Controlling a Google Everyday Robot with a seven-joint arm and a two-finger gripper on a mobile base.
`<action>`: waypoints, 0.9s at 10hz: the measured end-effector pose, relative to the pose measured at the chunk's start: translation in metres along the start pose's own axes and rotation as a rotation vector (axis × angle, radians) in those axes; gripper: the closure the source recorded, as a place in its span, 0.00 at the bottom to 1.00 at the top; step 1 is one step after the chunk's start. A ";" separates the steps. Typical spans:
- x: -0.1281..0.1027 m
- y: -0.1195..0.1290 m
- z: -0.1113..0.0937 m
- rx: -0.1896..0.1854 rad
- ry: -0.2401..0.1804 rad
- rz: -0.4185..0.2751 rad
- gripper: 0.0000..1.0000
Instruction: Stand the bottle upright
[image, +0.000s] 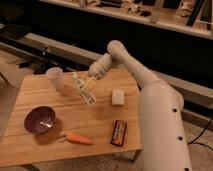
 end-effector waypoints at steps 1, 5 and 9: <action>-0.002 -0.003 0.000 0.000 -0.020 -0.042 1.00; 0.002 -0.019 -0.009 0.045 -0.164 -0.150 1.00; 0.024 -0.024 -0.010 0.059 -0.246 -0.211 1.00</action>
